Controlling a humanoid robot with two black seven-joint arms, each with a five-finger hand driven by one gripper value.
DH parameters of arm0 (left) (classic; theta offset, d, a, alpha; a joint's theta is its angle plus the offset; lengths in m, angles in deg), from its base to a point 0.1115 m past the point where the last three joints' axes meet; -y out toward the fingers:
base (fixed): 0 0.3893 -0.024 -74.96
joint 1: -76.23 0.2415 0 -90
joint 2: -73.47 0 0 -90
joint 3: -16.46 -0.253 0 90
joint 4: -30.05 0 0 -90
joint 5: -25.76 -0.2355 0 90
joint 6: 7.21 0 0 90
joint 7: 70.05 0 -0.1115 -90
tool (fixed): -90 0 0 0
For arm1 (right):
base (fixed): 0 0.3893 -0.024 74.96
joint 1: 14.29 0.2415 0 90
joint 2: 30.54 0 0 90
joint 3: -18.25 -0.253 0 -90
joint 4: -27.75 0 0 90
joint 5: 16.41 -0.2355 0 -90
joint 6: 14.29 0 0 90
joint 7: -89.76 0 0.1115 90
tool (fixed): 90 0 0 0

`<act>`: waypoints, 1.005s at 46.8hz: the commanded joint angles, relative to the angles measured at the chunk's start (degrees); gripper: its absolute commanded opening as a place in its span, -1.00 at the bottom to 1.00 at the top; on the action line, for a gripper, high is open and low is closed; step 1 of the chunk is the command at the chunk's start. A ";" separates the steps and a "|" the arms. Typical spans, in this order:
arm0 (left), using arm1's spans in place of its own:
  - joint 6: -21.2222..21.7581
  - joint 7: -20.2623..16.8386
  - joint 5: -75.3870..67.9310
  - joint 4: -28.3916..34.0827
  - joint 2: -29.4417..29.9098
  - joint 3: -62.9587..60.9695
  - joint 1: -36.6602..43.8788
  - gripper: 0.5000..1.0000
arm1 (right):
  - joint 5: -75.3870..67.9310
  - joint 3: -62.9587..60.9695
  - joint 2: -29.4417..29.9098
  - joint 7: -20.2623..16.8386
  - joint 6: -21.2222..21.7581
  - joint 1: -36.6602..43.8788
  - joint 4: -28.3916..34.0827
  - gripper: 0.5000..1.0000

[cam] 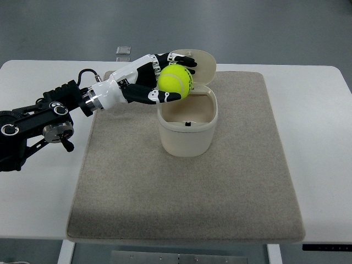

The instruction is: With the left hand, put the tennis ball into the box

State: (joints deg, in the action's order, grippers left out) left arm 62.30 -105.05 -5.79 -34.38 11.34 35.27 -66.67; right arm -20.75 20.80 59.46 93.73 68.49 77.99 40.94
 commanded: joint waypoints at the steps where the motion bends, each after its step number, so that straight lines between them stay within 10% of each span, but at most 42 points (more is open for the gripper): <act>1: 0.01 0.00 0.00 -0.08 0.08 0.00 0.09 0.54 | 0.03 0.00 0.00 -0.09 0.01 0.00 0.00 0.61; 10: 0.01 0.00 -0.18 -2.01 0.17 0.00 0.17 0.39 | 0.03 0.00 0.00 -0.01 0.01 0.00 0.00 0.61; 21: 0.01 0.00 -0.09 -5.80 0.79 1.23 0.44 -0.71 | 0.03 0.00 0.00 -0.01 0.01 0.00 0.00 0.61; 47: 1.15 0.00 7.02 -6.33 1.40 13.53 6.85 -0.74 | 0.03 0.00 0.00 -0.01 0.01 0.00 0.00 0.60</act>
State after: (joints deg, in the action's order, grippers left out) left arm 62.66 -105.05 -1.28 -40.86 12.73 48.35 -60.84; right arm -20.71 20.80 59.46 93.71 68.51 77.99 40.94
